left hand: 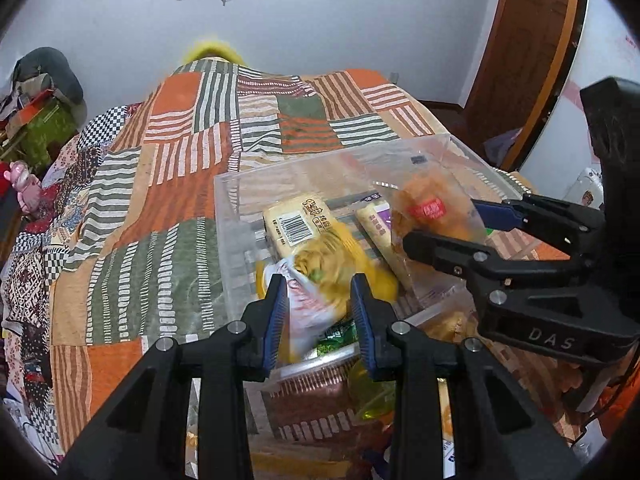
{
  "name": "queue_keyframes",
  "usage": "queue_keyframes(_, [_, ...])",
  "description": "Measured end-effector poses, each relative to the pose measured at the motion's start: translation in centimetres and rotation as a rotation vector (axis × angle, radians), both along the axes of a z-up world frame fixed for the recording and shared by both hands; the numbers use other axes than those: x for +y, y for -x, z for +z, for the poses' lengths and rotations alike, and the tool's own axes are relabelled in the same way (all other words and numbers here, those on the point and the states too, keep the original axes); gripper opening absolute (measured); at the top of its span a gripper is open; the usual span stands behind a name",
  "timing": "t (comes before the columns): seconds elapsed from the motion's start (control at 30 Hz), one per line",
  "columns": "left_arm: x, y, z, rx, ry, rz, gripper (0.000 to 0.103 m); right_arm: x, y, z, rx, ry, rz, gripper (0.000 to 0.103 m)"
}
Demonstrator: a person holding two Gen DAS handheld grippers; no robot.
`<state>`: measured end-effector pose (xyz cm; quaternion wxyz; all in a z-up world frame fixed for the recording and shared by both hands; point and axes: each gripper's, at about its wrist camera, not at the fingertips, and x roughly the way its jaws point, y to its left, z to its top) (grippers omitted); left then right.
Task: Organize snacks
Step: 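Drop both bags into the clear box and open both tools, then move the right tool to the stick-biscuit pack while the left approaches the gold-striped biscuit roll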
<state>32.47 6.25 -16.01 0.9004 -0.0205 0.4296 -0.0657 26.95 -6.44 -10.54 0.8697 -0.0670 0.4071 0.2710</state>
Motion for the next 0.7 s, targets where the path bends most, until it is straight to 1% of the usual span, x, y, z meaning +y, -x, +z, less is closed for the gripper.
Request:
queue_keyframes(0.2, [0.7, 1.5, 1.4, -0.023, 0.017, 0.013, 0.033, -0.2, 0.7, 0.5, -0.006, 0.006, 0.005, 0.052])
queue_keyframes(0.27, [1.0, 2.2, 2.1, -0.035, 0.017, 0.02, 0.037, -0.5, 1.0, 1.0, -0.011, -0.001, 0.007, 0.053])
queue_keyframes(0.33, [1.3, 3.0, 2.6, -0.047, 0.013, 0.027, 0.048, -0.6, 1.2, 1.4, -0.019, 0.004, 0.007, 0.054])
queue_keyframes(0.37, [1.5, 3.4, 2.9, -0.054, 0.011, 0.031, 0.051, -0.7, 1.3, 1.6, -0.025, 0.003, 0.006, 0.054])
queue_keyframes(0.43, [1.9, 4.2, 3.3, -0.067, 0.005, 0.039, 0.06, -0.8, 1.7, 2.0, -0.037, -0.003, 0.004, 0.058])
queue_keyframes(0.47, [2.1, 4.7, 3.6, -0.072, 0.001, 0.042, 0.061, -0.9, 1.8, 2.2, -0.038, -0.005, 0.005, 0.064])
queue_keyframes(0.5, [2.3, 5.1, 3.7, -0.074, -0.002, 0.044, 0.062, -0.9, 2.0, 2.4, -0.039, -0.007, 0.002, 0.068])
queue_keyframes(0.57, [2.7, 6.0, 4.0, -0.076, -0.011, 0.051, 0.063, -1.1, 2.3, 2.8, -0.05, -0.014, -0.006, 0.068])
queue_keyframes(0.7, [3.3, 7.5, 3.8, -0.07, -0.02, 0.061, 0.071, -1.3, 3.3, 3.4, -0.058, -0.027, -0.007, 0.068])
